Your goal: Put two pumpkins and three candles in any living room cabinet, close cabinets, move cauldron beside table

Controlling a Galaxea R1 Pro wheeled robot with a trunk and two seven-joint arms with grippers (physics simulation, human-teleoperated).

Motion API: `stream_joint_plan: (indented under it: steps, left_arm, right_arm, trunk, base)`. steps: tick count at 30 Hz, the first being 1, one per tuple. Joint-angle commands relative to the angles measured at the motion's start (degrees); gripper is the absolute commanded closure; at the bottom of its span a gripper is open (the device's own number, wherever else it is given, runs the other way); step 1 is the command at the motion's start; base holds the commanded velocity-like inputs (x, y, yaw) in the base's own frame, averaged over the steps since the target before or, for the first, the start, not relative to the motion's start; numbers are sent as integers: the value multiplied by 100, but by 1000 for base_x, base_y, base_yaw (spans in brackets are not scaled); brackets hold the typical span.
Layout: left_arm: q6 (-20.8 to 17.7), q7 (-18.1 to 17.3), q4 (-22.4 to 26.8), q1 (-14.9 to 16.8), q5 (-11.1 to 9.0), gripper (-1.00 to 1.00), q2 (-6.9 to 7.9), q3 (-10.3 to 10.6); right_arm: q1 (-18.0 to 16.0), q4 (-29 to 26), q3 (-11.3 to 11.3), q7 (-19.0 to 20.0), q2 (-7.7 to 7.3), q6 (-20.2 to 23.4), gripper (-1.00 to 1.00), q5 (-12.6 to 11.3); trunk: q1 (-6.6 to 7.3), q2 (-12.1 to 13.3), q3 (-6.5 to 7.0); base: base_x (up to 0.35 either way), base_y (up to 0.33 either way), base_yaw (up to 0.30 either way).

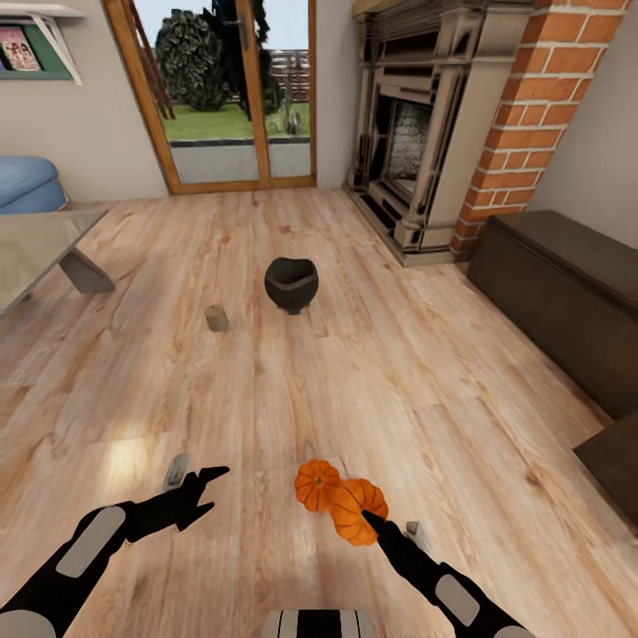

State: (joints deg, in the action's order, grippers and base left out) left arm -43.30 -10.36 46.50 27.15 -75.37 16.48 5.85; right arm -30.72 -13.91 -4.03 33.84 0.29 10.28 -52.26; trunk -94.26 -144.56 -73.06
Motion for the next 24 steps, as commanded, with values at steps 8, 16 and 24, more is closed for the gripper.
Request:
stream_joint_plan:
  steps: [8, 16, 24]
  left_arm:
    - [-3, -27, 0, 1, 19, -100, 7, 23]
    - [19, -36, 35, 1, 74, -100, 2, 48]
    - [47, -28, 14, 1, 106, -100, -12, 73]
  right_arm:
    - [-4, 3, -38, 42, -3, 18, 100, -61]
    - [-4, -98, -58, 252, -77, 142, 100, -4]
    - [-4, -1063, -130, 519, -334, 1474, 100, 196]
  trunk:
    - [1, -2, -4]
    - [1, -2, -4]
    - [1, -2, 6]
  base:
    - [0, 0, -288]
    - [0, 0, -269]
    - [0, 0, -225]
